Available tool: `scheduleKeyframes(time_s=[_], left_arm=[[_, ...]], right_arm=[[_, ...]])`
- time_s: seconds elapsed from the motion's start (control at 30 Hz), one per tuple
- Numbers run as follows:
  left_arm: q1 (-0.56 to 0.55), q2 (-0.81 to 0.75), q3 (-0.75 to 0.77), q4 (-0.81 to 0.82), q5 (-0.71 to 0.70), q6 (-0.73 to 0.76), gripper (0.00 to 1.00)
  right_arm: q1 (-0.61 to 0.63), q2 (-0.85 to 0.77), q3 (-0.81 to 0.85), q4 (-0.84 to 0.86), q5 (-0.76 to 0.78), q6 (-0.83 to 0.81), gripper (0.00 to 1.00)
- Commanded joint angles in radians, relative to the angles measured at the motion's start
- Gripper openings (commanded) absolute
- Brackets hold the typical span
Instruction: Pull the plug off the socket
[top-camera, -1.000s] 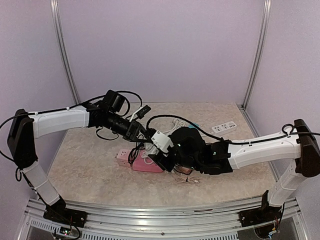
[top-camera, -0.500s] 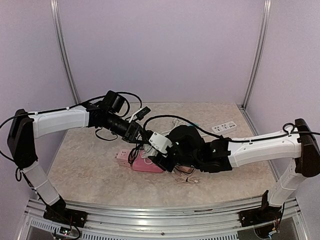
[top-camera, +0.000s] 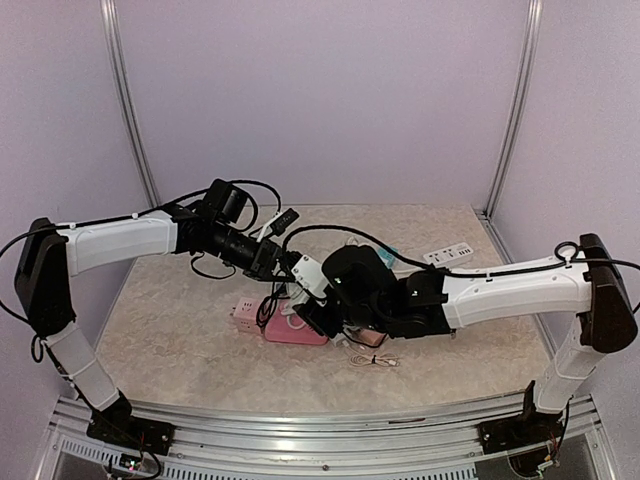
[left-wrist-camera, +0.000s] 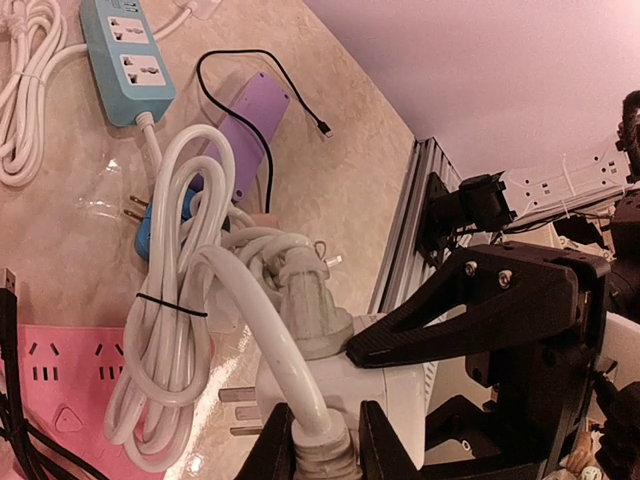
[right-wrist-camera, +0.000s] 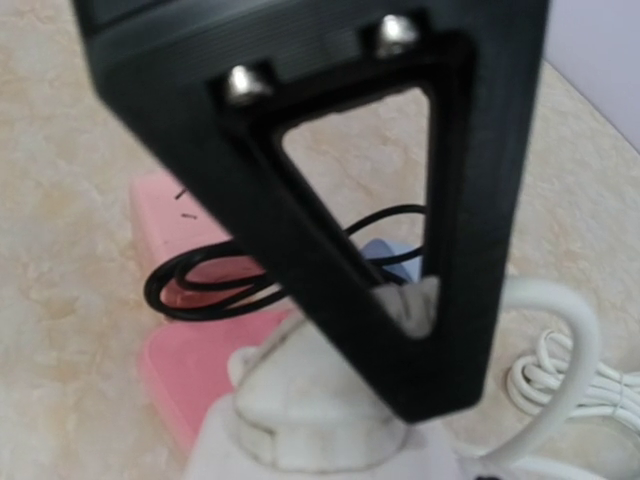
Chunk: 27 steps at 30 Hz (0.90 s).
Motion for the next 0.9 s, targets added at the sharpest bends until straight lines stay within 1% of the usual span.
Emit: scheduleKeyframes(time_s=[0.0, 0.33, 0.53, 0.67, 0.87], left_arm=[[0.003, -0.017, 0.033, -0.023, 0.032, 0.013, 0.00], [0.004, -0.010, 0.036, -0.030, 0.033, 0.017, 0.00], [0.007, -0.007, 0.037, -0.031, 0.031, 0.018, 0.00], [0.007, -0.006, 0.037, -0.033, 0.030, 0.017, 0.00], [0.007, -0.011, 0.033, -0.025, 0.023, 0.013, 0.00]], right_arm=[[-0.043, -0.031, 0.002, 0.003, 0.058, 0.001, 0.00], [0.010, -0.087, -0.062, 0.102, -0.124, -0.135, 0.00], [0.037, -0.092, -0.062, 0.098, -0.189, -0.174, 0.00], [0.041, -0.088, -0.053, 0.087, -0.162, -0.174, 0.00], [0.041, -0.065, -0.025, 0.072, 0.004, -0.125, 0.00]])
